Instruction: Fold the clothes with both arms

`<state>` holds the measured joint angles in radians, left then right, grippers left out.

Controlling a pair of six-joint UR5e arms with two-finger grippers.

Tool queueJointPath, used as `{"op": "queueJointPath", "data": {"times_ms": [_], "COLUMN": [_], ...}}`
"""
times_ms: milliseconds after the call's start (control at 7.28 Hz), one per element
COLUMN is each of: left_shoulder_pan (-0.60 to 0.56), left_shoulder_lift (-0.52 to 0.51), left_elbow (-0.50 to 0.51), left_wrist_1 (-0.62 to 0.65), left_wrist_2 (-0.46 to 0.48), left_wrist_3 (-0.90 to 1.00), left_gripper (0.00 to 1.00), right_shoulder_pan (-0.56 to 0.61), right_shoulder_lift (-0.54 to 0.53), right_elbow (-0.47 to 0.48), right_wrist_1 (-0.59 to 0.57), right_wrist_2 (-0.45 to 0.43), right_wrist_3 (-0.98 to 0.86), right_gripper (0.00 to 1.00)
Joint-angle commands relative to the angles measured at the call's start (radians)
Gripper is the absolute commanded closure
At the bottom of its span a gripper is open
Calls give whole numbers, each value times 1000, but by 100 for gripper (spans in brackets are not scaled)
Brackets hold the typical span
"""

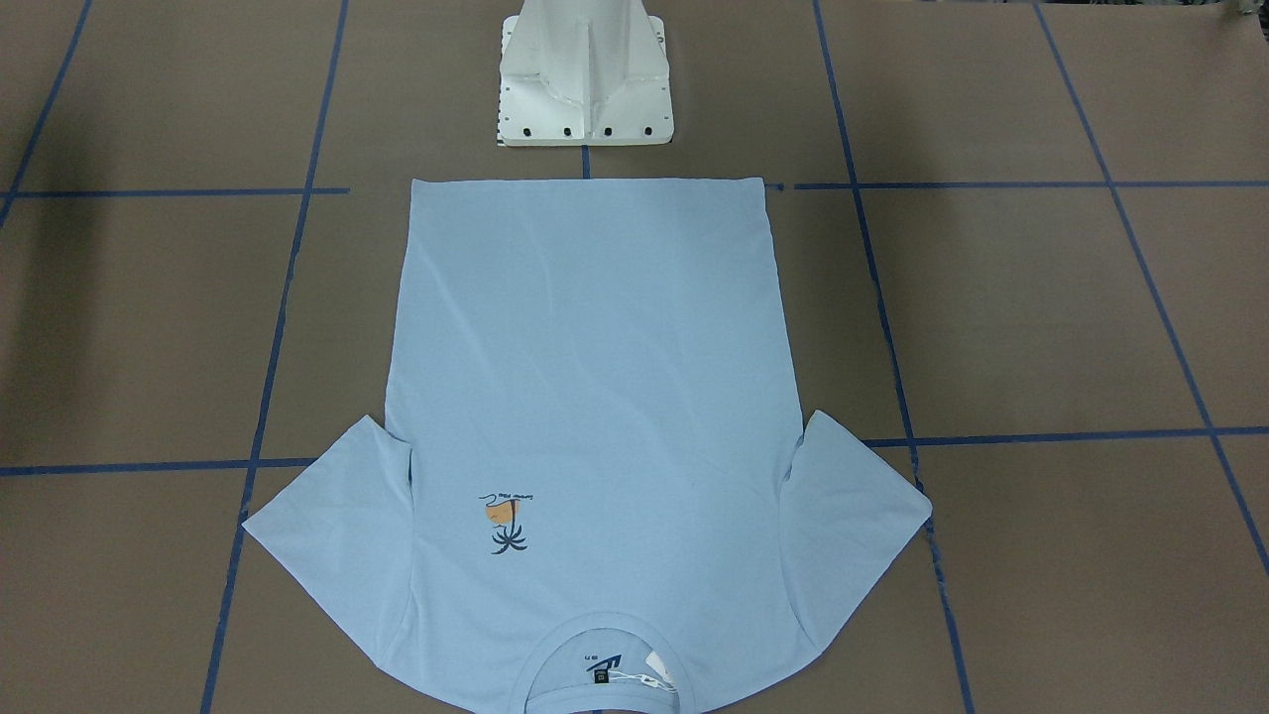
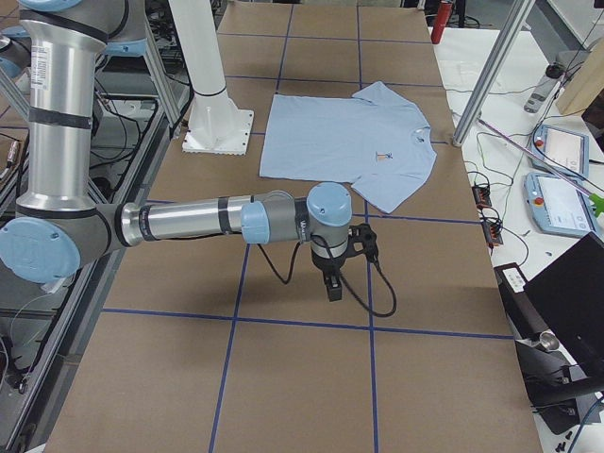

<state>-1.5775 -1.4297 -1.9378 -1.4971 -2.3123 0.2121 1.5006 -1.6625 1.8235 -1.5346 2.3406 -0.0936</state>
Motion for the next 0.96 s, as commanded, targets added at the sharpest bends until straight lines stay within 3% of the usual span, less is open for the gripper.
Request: {"op": "queueJointPath", "data": {"times_ms": [0,275,412,686,824], "left_shoulder_pan": [2,2,2,2,2], "left_shoulder_lift": [-72,-93,-92,-92,-94], "left_elbow": [54,179,195,195,194], "left_wrist_1": [-145,-306,-333,-334,-336], "left_wrist_2": [-9,-21,-50,-65,-65], "left_wrist_3": [1,-26,-28,-28,-28], "left_gripper": [0,0,0,0,0], "right_shoulder_pan": [-20,-26,-86,-239,-294], "right_shoulder_lift": [71,215,242,390,471], "right_elbow": [-73,-307,-364,-381,-412], "right_wrist_1": [45,158,277,309,317], "right_wrist_2": [16,55,59,45,20], "right_wrist_3": [-6,-2,44,471,570], "right_gripper": [0,0,0,0,0]}}
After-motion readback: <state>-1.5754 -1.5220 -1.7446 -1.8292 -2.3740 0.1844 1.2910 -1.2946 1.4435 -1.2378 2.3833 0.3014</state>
